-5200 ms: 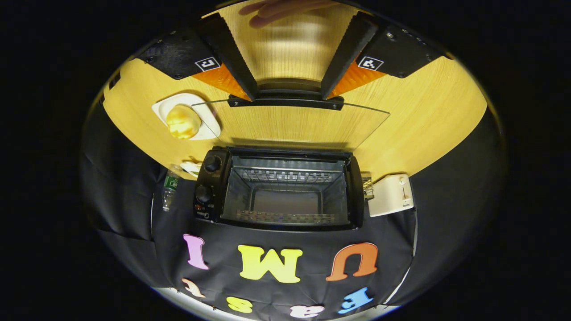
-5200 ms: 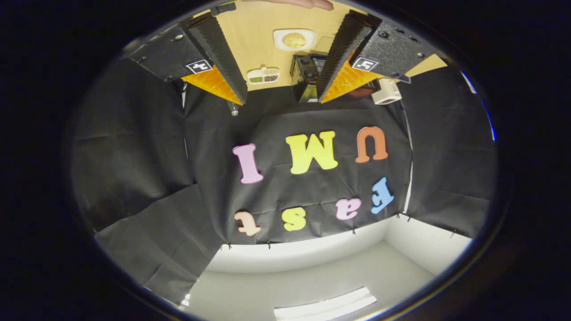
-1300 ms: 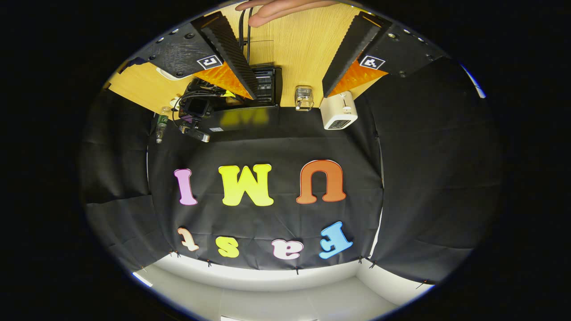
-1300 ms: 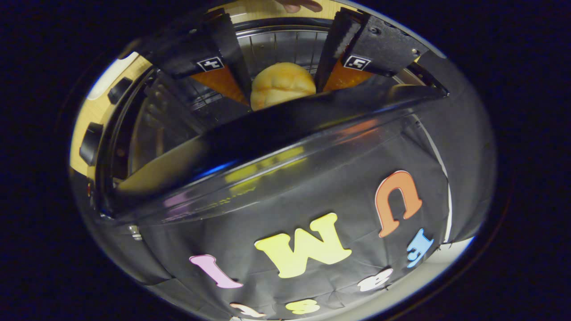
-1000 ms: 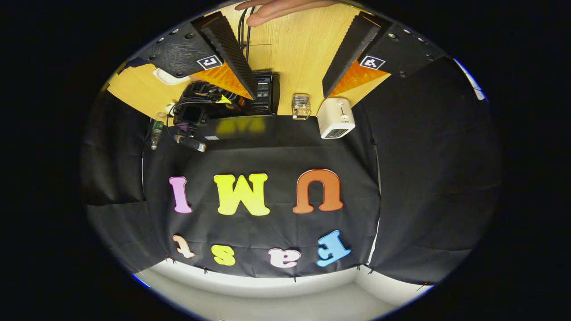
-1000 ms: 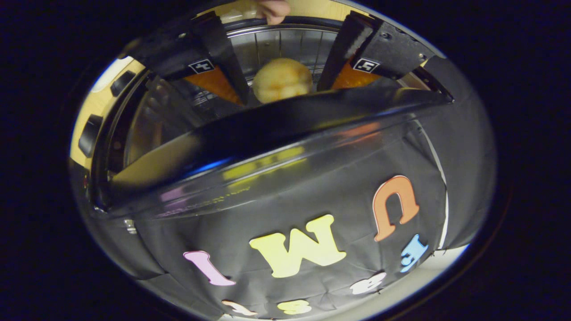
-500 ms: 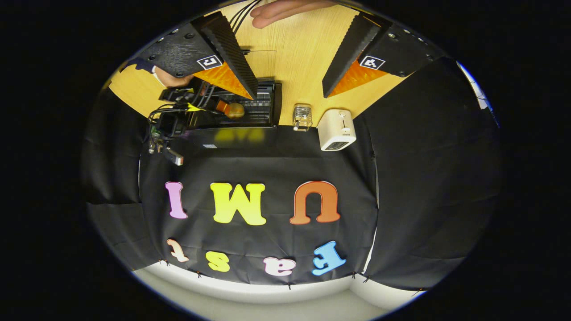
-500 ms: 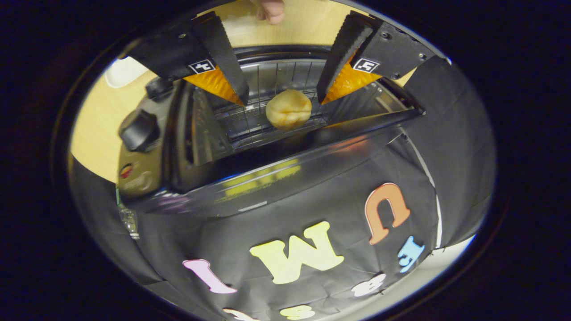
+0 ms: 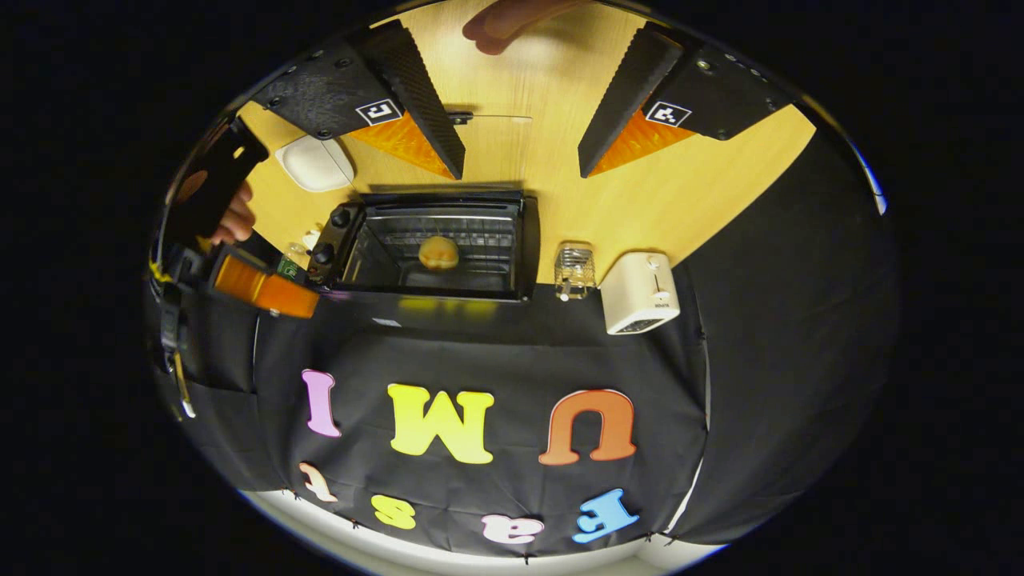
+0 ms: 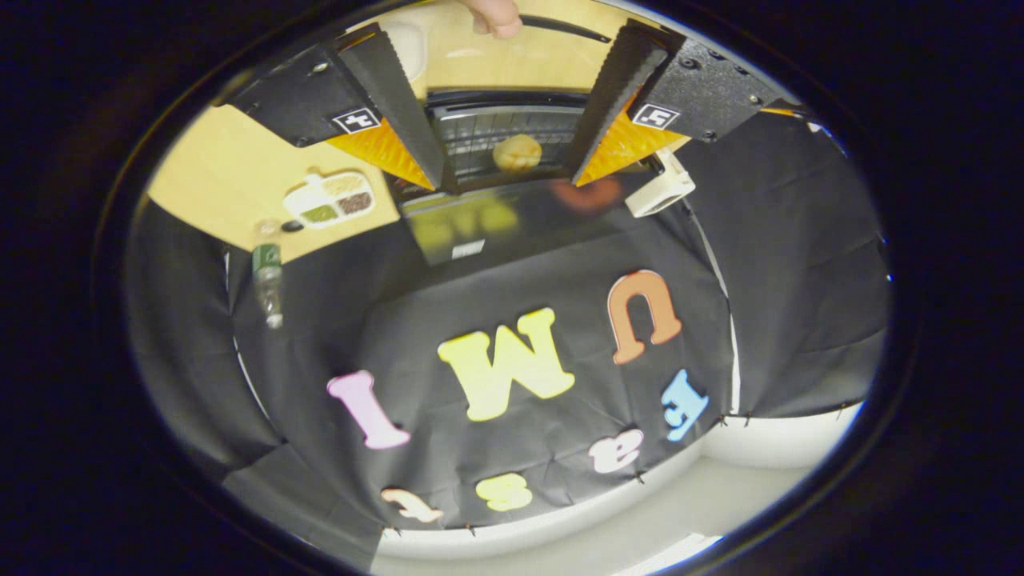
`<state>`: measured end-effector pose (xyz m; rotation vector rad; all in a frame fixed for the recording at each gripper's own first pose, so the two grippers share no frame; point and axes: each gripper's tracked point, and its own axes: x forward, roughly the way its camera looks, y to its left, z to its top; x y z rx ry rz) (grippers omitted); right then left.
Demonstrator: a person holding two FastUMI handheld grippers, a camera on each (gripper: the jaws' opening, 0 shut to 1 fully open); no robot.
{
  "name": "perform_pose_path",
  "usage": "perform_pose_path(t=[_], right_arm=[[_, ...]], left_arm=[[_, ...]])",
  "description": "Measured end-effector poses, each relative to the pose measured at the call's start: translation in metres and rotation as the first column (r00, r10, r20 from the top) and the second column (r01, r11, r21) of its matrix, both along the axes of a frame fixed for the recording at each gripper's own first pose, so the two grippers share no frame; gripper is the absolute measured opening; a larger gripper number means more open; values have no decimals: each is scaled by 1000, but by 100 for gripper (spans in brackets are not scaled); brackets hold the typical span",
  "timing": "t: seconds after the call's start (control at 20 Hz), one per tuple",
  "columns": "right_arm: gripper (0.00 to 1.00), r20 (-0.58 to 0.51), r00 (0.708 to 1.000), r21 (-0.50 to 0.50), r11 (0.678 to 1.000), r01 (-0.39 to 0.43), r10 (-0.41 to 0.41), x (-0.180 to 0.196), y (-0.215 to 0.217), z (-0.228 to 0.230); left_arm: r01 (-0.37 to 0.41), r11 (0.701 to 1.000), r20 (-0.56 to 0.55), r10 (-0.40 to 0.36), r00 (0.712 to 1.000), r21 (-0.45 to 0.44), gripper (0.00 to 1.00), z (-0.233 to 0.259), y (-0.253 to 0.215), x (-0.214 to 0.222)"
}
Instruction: Open the electric oven with the left hand, put the food in, and close the electric oven.
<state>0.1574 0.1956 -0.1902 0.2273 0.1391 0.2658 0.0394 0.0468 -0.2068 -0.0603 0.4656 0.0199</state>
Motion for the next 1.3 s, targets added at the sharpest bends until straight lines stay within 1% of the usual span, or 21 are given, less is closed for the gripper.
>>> perform_pose_path(t=[0.15,0.3,0.4,0.45,0.5,0.6,0.65,0.7,0.8,0.9,1.0,1.1,1.2,1.3], right_arm=[[94,104,993,-47,997,53,-48,-22,-30,44],[95,178,983,-119,991,65,-44,-38,-52,78],[95,210,974,-164,979,119,-83,-47,-81,97],[95,224,971,-155,981,113,-77,-53,-87,107],[95,219,975,-137,987,79,-48,-59,-87,115],[95,178,984,-126,991,54,-31,-67,-101,116],[95,179,983,-129,990,56,-33,-71,-111,122],[95,188,981,-152,986,73,-43,-75,-120,128],[95,237,968,-211,968,136,-84,-78,-136,142],[95,283,955,-231,959,162,-93,-86,-141,154],[96,293,953,-218,965,144,-76,-90,-136,157],[96,281,959,-193,976,101,-44,-93,-127,155],[96,273,962,-172,982,76,-27,-95,-126,150],[96,270,962,-151,984,92,-48,-92,-132,148]], left_arm=[[69,997,-77,-70,995,-15,94,-32,-36,2],[128,991,-171,-131,977,-28,95,-64,-68,-2],[171,985,-222,-175,959,-39,94,-80,-89,-6],[184,982,-248,-191,950,-50,95,-88,-98,-8],[191,980,-265,-200,943,-60,95,-92,-105,-10],[194,978,-293,-207,933,-73,95,-100,-116,-12],[192,979,-307,-205,929,-72,95,-104,-119,-13],[194,978,-325,-207,923,-74,95,-108,-123,-15],[192,979,-351,-204,914,-69,95,-115,-128,-14],[175,981,-366,-192,911,-79,94,-122,-129,-9],[157,984,-380,-177,908,-82,94,-126,-128,-5],[159,985,-359,-173,917,-70,94,-121,-127,1],[148,986,-369,-164,915,-72,94,-122,-128,1],[145,987,-374,-160,914,-69,94,-123,-127,0]])
